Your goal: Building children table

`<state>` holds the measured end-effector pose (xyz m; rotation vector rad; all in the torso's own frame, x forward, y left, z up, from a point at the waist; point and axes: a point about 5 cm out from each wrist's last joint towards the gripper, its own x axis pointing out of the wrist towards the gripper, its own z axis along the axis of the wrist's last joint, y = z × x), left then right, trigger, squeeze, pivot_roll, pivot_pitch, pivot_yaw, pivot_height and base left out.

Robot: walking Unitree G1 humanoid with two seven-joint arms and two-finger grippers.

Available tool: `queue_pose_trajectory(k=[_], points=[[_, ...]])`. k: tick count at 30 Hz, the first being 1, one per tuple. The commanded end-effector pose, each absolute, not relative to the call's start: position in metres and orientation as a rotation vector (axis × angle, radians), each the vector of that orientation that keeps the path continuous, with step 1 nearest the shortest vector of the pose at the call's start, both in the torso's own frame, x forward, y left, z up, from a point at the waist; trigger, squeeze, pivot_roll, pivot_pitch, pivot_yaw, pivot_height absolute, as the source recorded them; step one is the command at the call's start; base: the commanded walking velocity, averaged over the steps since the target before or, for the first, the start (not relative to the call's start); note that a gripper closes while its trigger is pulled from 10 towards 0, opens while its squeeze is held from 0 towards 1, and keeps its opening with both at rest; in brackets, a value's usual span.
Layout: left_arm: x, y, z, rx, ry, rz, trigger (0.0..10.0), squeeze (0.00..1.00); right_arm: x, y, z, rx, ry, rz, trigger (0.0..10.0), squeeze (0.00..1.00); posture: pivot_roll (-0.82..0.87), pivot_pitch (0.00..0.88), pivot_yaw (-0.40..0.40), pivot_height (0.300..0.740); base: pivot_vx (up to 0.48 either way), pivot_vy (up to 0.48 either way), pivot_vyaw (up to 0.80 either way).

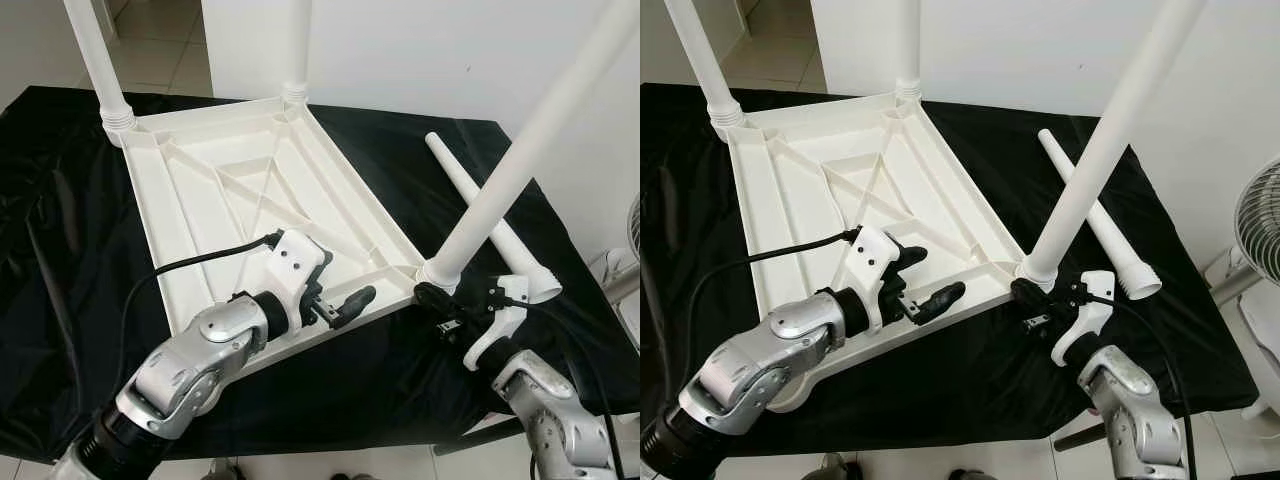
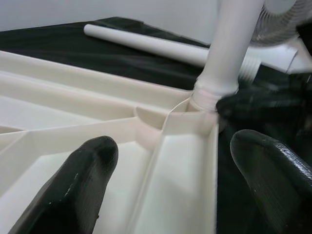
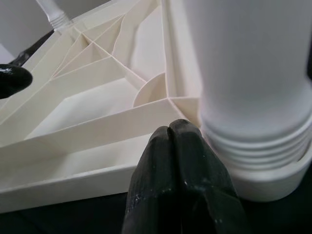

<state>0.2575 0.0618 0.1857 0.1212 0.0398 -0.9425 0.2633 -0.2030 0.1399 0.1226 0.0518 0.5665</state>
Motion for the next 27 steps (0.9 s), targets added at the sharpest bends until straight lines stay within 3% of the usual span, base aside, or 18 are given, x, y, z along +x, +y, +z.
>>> queue_pose_trajectory(k=[1,11,16,27], points=[[0.248,0.055,0.179,0.164,0.075,-1.106,10.0,0.00,0.267,-0.213,0.137,0.113,0.074,0.571,10.0,0.00,0.06,0.136,-0.056,0.740,0.000,0.000,0.00],[0.252,0.053,0.156,0.260,0.195,-1.054,10.0,0.00,0.284,-0.235,0.150,0.100,0.032,0.532,10.0,0.00,0.06,0.134,-0.050,0.740,0.000,0.000,0.00],[0.268,0.050,0.147,0.281,0.246,-0.931,10.0,0.00,0.297,-0.252,0.159,0.092,-0.023,0.462,10.0,0.00,0.05,0.127,-0.044,0.740,0.000,0.000,0.00],[0.280,0.039,0.156,0.270,0.223,-0.889,10.0,0.00,0.309,-0.270,0.173,0.100,-0.120,0.309,10.0,0.00,0.05,0.126,-0.038,0.740,0.000,0.000,0.00]])
